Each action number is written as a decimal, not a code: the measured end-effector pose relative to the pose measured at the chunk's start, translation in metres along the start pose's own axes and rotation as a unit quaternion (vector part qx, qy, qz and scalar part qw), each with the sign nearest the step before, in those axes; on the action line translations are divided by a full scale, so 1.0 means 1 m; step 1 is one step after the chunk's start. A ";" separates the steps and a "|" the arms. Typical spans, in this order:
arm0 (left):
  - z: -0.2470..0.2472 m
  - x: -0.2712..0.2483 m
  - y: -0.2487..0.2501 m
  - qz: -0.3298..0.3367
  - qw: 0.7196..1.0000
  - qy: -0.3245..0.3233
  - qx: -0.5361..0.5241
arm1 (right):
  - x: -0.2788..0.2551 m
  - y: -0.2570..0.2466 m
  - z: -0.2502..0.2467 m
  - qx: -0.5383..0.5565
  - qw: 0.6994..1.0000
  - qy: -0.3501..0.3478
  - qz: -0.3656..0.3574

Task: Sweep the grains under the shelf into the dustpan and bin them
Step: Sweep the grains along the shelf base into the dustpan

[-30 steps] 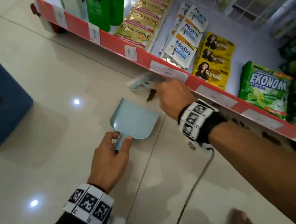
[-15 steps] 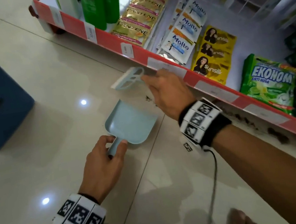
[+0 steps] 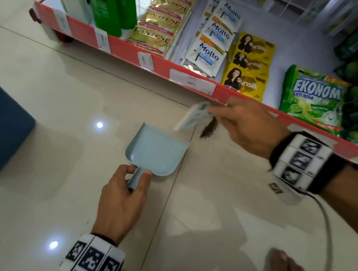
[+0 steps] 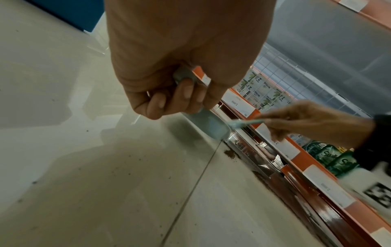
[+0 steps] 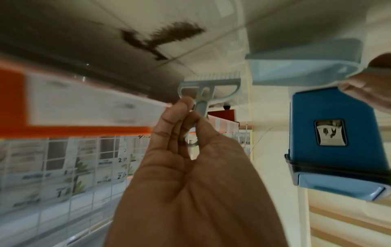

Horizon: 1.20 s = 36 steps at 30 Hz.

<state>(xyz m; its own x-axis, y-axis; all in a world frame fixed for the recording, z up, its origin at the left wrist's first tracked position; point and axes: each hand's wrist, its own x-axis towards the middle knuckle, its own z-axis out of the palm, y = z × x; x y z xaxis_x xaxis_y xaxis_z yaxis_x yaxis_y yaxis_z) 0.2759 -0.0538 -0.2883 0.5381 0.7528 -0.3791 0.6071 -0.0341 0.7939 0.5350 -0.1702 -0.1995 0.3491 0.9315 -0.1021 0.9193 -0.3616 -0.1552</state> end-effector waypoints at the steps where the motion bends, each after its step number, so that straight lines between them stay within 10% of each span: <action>1: 0.000 -0.001 0.000 -0.001 1.000 0.000 0.004 | 0.013 -0.010 0.005 0.024 1.000 0.011 -0.010; 7: -0.002 -0.009 -0.008 -0.008 1.000 0.002 0.027 | 0.059 -0.045 0.033 0.034 0.998 -0.003 -0.047; 14: -0.003 -0.018 -0.021 -0.026 1.000 -0.009 -0.003 | -0.015 0.020 0.015 -0.027 0.997 -0.070 -0.026; 20: 0.005 -0.009 -0.010 -0.012 1.000 -0.008 -0.018 | -0.003 0.001 0.015 0.027 0.998 0.055 -0.018; 27: 0.010 -0.003 -0.001 0.011 1.000 -0.007 -0.003 | 0.056 -0.036 0.045 -0.050 0.991 0.039 0.118; 36: 0.017 -0.002 0.000 0.006 1.000 -0.025 -0.005 | -0.040 0.011 0.008 -0.101 0.977 -0.021 0.188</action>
<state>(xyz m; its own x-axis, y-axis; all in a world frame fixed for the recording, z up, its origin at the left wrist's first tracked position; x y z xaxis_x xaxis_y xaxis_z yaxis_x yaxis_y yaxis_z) 0.2849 -0.0659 -0.2956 0.5743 0.7188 -0.3918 0.5940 -0.0366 0.8036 0.5299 -0.2116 -0.2047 0.6653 0.7301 -0.1562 0.7459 -0.6587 0.0982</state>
